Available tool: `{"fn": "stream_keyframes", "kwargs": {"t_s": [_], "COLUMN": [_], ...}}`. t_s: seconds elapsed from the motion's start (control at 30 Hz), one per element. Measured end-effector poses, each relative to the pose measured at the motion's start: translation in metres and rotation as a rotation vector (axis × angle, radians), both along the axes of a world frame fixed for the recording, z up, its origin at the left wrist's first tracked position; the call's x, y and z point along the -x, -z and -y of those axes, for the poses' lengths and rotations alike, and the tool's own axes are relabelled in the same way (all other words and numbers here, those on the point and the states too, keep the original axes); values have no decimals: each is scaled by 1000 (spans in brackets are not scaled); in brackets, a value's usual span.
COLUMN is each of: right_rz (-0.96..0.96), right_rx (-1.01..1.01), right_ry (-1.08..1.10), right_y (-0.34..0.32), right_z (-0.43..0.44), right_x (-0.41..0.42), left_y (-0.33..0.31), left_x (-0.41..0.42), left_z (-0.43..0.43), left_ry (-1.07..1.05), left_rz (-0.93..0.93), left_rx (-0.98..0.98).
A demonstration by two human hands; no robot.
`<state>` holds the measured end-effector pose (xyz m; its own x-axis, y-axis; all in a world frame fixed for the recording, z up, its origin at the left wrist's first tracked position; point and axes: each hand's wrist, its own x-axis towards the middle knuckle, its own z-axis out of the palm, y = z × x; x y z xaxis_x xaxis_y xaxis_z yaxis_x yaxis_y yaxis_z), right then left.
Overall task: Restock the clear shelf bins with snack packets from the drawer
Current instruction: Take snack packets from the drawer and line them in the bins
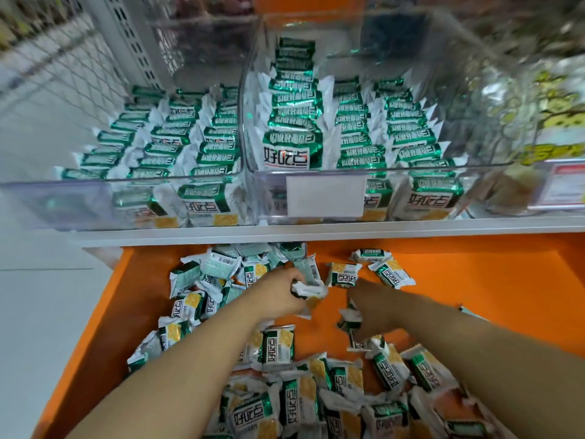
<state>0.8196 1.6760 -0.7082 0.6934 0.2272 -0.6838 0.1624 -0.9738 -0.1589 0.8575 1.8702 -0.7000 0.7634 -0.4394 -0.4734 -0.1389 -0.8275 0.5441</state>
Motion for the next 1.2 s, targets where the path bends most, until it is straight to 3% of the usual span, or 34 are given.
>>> {"fn": "stream_keyframes", "kwargs": {"t_s": [0.13,0.33,0.43,0.53,0.77,0.93,1.2], "right_rz": [-48,108,258,376,494,500,508], "right_rx": [85,32,-88,-321,-742,-953,-1088], "right_ry": [-71,-148,-107,-13,217,345,457], "right_y": [-67,-174,-218,-247,-249,-242,-236], "right_z": [-10,-27,-24,-18,-17,-25,-29], "right_x": [17,58,80,97,109,106,95], "left_y": [-52,-119,-150,-175,-206,-208,-205], "left_x": [23,61,73,83,100,100,95], "left_z": [1,-12,-20,-27,-32,-26,-33], "left_ry": [103,133,98,-35,-339,-467,-298], "left_rz": [-52,37,155,176,156,-235,-234], "left_rx": [16,38,72,245,673,1005,1034]}}
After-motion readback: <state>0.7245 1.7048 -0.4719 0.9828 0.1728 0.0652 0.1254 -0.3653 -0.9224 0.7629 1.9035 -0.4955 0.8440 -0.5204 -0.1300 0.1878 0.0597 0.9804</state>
